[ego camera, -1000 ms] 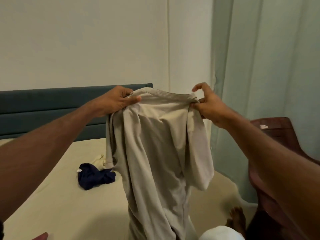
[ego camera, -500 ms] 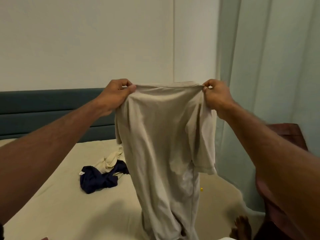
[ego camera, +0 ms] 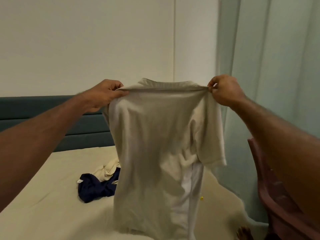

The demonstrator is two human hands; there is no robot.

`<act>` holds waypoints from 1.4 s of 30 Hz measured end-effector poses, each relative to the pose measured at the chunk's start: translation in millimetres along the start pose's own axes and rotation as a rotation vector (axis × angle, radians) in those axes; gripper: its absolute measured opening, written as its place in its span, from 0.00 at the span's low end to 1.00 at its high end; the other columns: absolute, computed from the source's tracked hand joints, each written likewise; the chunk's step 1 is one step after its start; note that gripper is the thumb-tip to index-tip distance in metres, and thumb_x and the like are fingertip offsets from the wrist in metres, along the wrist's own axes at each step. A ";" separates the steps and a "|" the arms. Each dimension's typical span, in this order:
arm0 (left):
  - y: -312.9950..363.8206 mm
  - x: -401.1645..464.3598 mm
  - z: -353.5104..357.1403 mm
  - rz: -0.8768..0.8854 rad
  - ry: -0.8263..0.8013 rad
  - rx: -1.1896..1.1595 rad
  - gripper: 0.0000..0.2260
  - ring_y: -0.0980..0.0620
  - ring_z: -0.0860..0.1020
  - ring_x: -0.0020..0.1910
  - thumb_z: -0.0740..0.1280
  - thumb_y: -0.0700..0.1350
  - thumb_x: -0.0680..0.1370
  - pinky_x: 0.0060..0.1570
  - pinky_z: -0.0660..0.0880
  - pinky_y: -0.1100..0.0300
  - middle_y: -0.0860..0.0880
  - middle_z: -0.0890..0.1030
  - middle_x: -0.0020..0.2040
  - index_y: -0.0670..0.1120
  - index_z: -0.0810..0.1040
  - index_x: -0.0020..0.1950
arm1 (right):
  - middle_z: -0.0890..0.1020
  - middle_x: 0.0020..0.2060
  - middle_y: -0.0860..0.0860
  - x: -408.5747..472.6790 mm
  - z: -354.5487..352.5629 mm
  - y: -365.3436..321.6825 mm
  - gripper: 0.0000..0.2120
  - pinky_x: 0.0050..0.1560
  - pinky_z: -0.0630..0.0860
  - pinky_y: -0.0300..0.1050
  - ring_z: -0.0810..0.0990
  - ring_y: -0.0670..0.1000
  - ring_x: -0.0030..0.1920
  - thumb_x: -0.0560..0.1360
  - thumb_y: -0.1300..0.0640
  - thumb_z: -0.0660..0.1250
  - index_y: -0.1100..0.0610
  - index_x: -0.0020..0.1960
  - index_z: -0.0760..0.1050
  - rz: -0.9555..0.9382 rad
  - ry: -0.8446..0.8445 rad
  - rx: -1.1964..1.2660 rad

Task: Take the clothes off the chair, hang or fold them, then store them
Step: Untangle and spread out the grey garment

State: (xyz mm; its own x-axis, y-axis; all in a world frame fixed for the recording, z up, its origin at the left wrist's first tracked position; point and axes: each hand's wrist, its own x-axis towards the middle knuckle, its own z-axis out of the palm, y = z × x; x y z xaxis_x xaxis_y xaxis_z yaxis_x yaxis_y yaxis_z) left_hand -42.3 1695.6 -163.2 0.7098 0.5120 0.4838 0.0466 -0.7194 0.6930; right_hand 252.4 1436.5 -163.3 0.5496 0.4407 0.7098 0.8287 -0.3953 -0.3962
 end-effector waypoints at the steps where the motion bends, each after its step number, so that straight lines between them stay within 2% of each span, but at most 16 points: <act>1: 0.5 -0.2 0.0 0.021 0.034 0.019 0.11 0.54 0.73 0.35 0.71 0.49 0.79 0.35 0.70 0.60 0.48 0.76 0.36 0.45 0.78 0.41 | 0.84 0.53 0.58 -2.1 5.1 -3.5 0.10 0.53 0.75 0.43 0.82 0.58 0.53 0.79 0.62 0.64 0.55 0.53 0.84 0.016 0.089 0.048; 4: 4.5 -2.4 -7.8 0.085 0.140 -0.004 0.17 0.57 0.66 0.30 0.72 0.54 0.76 0.29 0.64 0.64 0.49 0.70 0.33 0.42 0.76 0.38 | 0.82 0.51 0.52 -4.1 13.4 -14.9 0.09 0.52 0.73 0.42 0.79 0.53 0.51 0.82 0.56 0.61 0.52 0.52 0.81 0.178 0.149 0.466; 6: 6.7 -4.1 -15.6 0.108 0.187 -0.050 0.20 0.57 0.67 0.29 0.70 0.56 0.77 0.26 0.64 0.65 0.49 0.71 0.32 0.39 0.75 0.40 | 0.78 0.44 0.50 -7.4 10.2 -17.8 0.14 0.49 0.71 0.45 0.76 0.51 0.46 0.83 0.47 0.63 0.58 0.50 0.79 0.185 -0.013 0.656; 7: 6.8 -4.3 -20.4 0.118 0.208 -0.053 0.22 0.56 0.68 0.30 0.68 0.56 0.79 0.27 0.65 0.64 0.47 0.71 0.33 0.36 0.75 0.41 | 0.77 0.42 0.51 -10.4 6.8 -17.9 0.18 0.46 0.72 0.46 0.75 0.50 0.43 0.81 0.45 0.66 0.61 0.48 0.79 0.141 -0.117 0.672; 10: 4.6 -4.1 -31.6 0.152 0.232 0.032 0.20 0.51 0.73 0.38 0.67 0.52 0.82 0.38 0.69 0.59 0.43 0.77 0.41 0.33 0.79 0.48 | 0.74 0.32 0.52 -17.9 0.3 -8.5 0.15 0.34 0.68 0.43 0.71 0.47 0.33 0.78 0.49 0.73 0.59 0.39 0.78 -0.012 -0.322 0.547; 13: 3.4 -8.2 -33.2 0.178 0.185 0.115 0.17 0.51 0.74 0.39 0.68 0.50 0.81 0.40 0.72 0.62 0.42 0.79 0.41 0.35 0.81 0.47 | 0.76 0.31 0.54 -15.4 -2.2 1.2 0.20 0.37 0.71 0.46 0.72 0.51 0.33 0.80 0.47 0.70 0.62 0.38 0.80 0.020 -0.371 0.507; 16: 7.8 -19.0 -34.8 0.131 0.037 0.136 0.12 0.55 0.77 0.36 0.74 0.49 0.76 0.36 0.74 0.69 0.43 0.83 0.39 0.39 0.84 0.47 | 0.75 0.33 0.56 -13.6 0.3 -0.3 0.21 0.37 0.72 0.48 0.72 0.54 0.34 0.82 0.45 0.66 0.61 0.40 0.79 0.048 -0.235 0.358; 19: 11.1 -21.5 -35.3 0.133 -0.005 0.257 0.07 0.56 0.78 0.38 0.73 0.46 0.78 0.39 0.75 0.61 0.46 0.83 0.39 0.43 0.85 0.46 | 0.79 0.35 0.56 -15.5 13.5 -5.9 0.19 0.43 0.76 0.50 0.78 0.57 0.39 0.83 0.46 0.63 0.61 0.45 0.79 0.135 0.078 0.297; 21: 9.4 -16.8 -29.5 0.140 0.135 0.171 0.08 0.53 0.76 0.39 0.68 0.44 0.82 0.42 0.72 0.57 0.48 0.80 0.40 0.43 0.83 0.47 | 0.79 0.41 0.54 -20.2 20.5 -17.0 0.16 0.46 0.72 0.48 0.78 0.57 0.45 0.84 0.48 0.59 0.58 0.48 0.77 0.196 0.235 0.333; 24: 10.3 -13.0 -17.0 0.170 0.479 0.127 0.09 0.55 0.74 0.42 0.63 0.44 0.83 0.44 0.70 0.61 0.53 0.78 0.40 0.48 0.81 0.46 | 0.78 0.47 0.56 -30.5 23.4 -35.3 0.16 0.45 0.66 0.49 0.73 0.57 0.45 0.85 0.46 0.54 0.55 0.53 0.74 0.177 0.348 0.286; 28: 9.5 -33.5 -20.7 0.265 0.733 0.341 0.11 0.49 0.73 0.41 0.59 0.42 0.84 0.39 0.64 0.58 0.45 0.77 0.41 0.39 0.77 0.48 | 0.81 0.44 0.59 -49.2 3.8 -42.9 0.22 0.41 0.66 0.49 0.73 0.59 0.41 0.83 0.38 0.56 0.57 0.50 0.75 -0.005 0.409 0.138; 31: 6.1 -58.3 -43.6 0.417 0.591 0.551 0.11 0.45 0.76 0.38 0.62 0.44 0.84 0.40 0.67 0.56 0.43 0.80 0.39 0.40 0.79 0.47 | 0.82 0.43 0.60 -59.7 -18.0 -42.5 0.23 0.41 0.66 0.47 0.74 0.59 0.42 0.81 0.38 0.61 0.58 0.48 0.78 -0.068 0.394 0.106; 34: 15.7 -79.1 -68.2 0.409 0.483 0.605 0.11 0.49 0.77 0.37 0.66 0.45 0.83 0.38 0.69 0.63 0.45 0.82 0.38 0.41 0.83 0.47 | 0.80 0.37 0.56 -66.8 -30.6 -44.9 0.23 0.40 0.65 0.46 0.73 0.55 0.39 0.80 0.38 0.64 0.57 0.41 0.78 -0.142 0.351 0.134; 36: 28.8 -88.4 -81.4 0.321 0.423 0.553 0.09 0.59 0.77 0.35 0.67 0.46 0.82 0.36 0.69 0.72 0.50 0.81 0.37 0.43 0.84 0.47 | 0.75 0.30 0.52 -68.1 -34.0 -50.2 0.25 0.37 0.65 0.48 0.72 0.55 0.35 0.80 0.39 0.65 0.56 0.34 0.72 -0.166 0.317 0.183; 39: 48.2 -101.3 -103.9 0.107 0.223 0.317 0.09 0.58 0.78 0.35 0.68 0.48 0.82 0.40 0.74 0.62 0.49 0.82 0.38 0.44 0.84 0.47 | 0.74 0.27 0.54 -66.0 -43.5 -61.4 0.28 0.34 0.70 0.52 0.71 0.57 0.32 0.78 0.38 0.67 0.59 0.31 0.73 -0.172 0.301 0.235; 42: 65.3 -112.3 -125.6 -0.060 -0.025 0.198 0.12 0.54 0.79 0.37 0.67 0.51 0.80 0.37 0.77 0.60 0.47 0.83 0.40 0.43 0.84 0.46 | 0.75 0.26 0.51 -58.0 -56.9 -72.6 0.25 0.33 0.65 0.47 0.72 0.53 0.32 0.78 0.40 0.69 0.55 0.29 0.72 -0.190 0.272 0.219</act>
State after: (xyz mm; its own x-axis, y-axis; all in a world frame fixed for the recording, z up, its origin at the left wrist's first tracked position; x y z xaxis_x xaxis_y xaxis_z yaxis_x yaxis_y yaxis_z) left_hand -207.3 1650.0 -105.1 0.7183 0.5472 0.4297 0.2253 -0.7673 0.6004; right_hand 154.3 1393.8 -142.5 0.3607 0.2482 0.8990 0.9320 -0.1333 -0.3371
